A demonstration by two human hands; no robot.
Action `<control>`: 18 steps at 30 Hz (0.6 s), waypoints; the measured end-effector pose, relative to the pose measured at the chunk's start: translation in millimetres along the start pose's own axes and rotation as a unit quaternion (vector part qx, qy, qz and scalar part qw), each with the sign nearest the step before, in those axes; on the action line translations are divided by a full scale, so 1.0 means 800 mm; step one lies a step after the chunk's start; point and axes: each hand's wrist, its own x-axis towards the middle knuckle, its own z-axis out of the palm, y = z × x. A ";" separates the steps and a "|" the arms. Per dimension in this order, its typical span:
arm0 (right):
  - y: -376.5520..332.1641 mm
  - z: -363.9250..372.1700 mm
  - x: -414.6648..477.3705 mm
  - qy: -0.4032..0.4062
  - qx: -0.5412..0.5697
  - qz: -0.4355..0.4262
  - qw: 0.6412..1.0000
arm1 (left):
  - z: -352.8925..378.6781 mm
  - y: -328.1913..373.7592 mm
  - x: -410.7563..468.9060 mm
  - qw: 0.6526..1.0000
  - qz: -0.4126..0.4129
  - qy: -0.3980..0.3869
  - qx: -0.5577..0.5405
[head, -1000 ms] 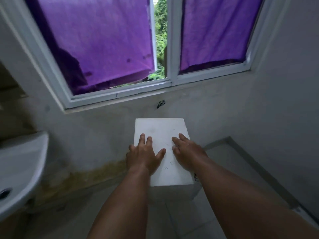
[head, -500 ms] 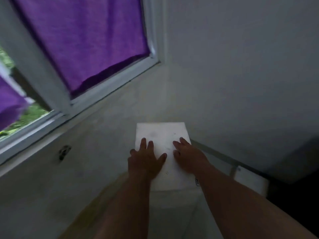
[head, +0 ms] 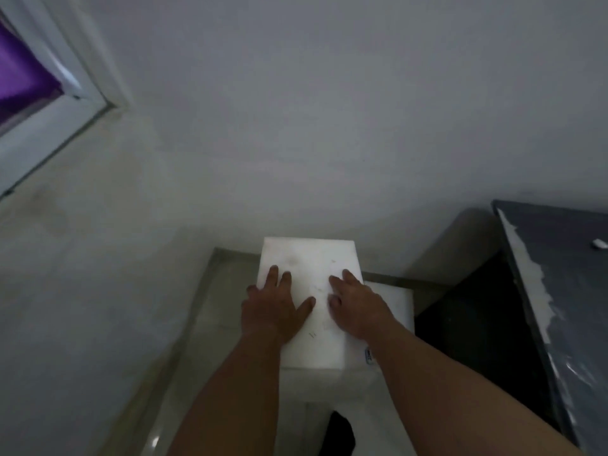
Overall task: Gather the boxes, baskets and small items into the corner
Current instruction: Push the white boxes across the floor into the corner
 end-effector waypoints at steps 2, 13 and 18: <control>0.025 -0.005 0.020 -0.002 0.010 0.009 1.000 | 0.004 0.023 0.026 1.000 0.014 -0.006 0.004; 0.156 0.089 0.159 -0.007 0.062 0.085 0.994 | 0.147 0.079 0.185 0.995 0.071 -0.066 0.026; 0.210 0.192 0.237 -0.023 0.084 0.100 0.991 | 0.269 0.069 0.256 0.994 0.076 -0.076 0.024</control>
